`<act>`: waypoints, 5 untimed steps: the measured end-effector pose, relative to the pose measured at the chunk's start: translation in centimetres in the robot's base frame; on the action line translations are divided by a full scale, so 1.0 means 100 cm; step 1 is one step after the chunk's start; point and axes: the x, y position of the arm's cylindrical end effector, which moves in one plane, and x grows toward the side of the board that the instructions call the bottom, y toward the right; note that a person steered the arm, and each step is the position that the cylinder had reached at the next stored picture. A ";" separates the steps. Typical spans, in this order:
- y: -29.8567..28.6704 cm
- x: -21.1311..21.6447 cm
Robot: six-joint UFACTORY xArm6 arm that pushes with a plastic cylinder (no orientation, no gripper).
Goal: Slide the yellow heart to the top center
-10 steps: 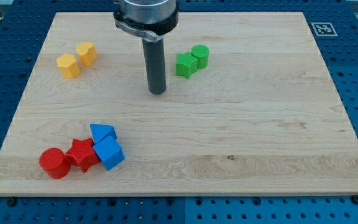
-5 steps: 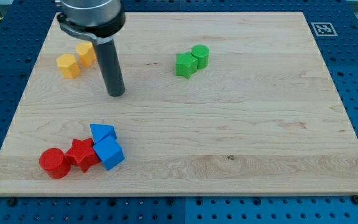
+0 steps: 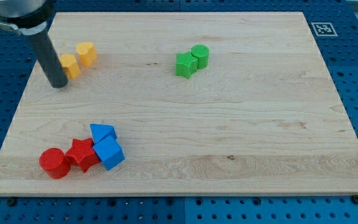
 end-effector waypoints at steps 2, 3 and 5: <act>-0.012 -0.009; 0.004 -0.026; 0.039 -0.055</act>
